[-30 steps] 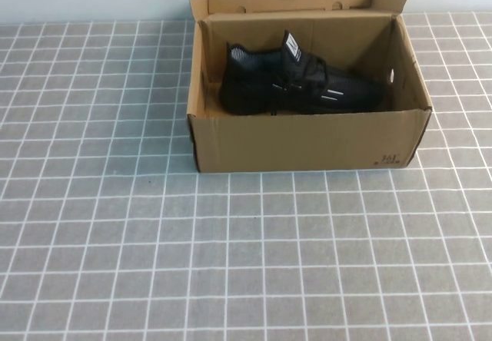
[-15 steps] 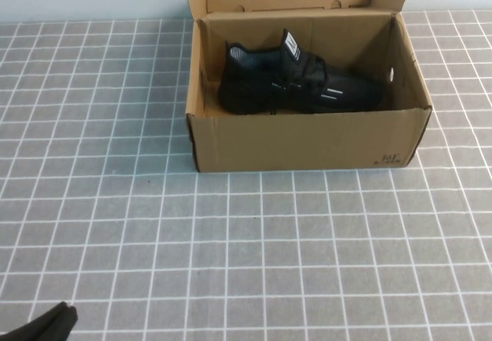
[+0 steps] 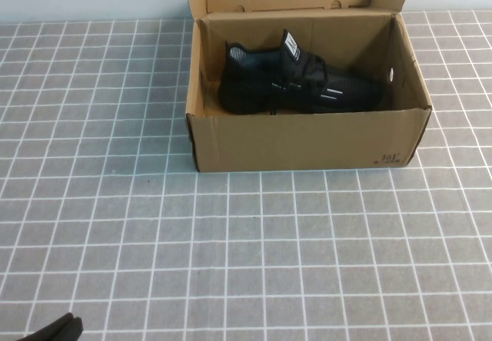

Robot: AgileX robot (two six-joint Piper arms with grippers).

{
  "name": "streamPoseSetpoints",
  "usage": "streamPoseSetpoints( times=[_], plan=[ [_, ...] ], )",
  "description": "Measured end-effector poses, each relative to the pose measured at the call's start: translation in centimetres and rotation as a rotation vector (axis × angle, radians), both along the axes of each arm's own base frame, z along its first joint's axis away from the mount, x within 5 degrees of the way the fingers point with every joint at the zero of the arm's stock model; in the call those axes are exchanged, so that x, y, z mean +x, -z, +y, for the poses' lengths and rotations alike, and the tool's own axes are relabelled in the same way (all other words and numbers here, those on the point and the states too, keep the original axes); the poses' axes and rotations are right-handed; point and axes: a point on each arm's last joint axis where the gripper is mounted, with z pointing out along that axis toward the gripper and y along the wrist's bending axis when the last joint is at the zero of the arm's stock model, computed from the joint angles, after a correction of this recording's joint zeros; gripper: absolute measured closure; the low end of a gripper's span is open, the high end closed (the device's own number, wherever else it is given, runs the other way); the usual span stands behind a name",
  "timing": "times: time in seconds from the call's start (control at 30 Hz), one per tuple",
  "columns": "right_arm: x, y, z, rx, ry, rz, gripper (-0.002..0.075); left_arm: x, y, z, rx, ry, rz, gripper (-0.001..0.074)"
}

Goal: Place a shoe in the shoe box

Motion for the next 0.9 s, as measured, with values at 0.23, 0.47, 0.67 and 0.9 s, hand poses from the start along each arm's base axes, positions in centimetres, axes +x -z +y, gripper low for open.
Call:
streamPoseSetpoints(
  times=[0.23, 0.47, 0.67, 0.9],
  plan=[
    [0.7, 2.8, 0.0, -0.011, 0.035, -0.039, 0.0742, 0.0, 0.0, 0.0, 0.0, 0.0, 0.001, 0.0736],
    [1.5, 2.9, -1.2, -0.027, 0.238, -0.188, 0.0742, 0.0, 0.1, 0.0, 0.006, 0.003, 0.014, 0.0736],
    [1.3, 2.6, -2.7, -0.009, 0.46, -0.241, 0.0742, -0.1, 0.2, 0.0, 0.008, 0.004, 0.017, 0.0736],
    [1.0, 3.7, -3.0, -0.028, 0.513, -0.125, 0.0742, -0.1, 0.2, 0.0, 0.01, 0.005, 0.022, 0.0736]
  ],
)
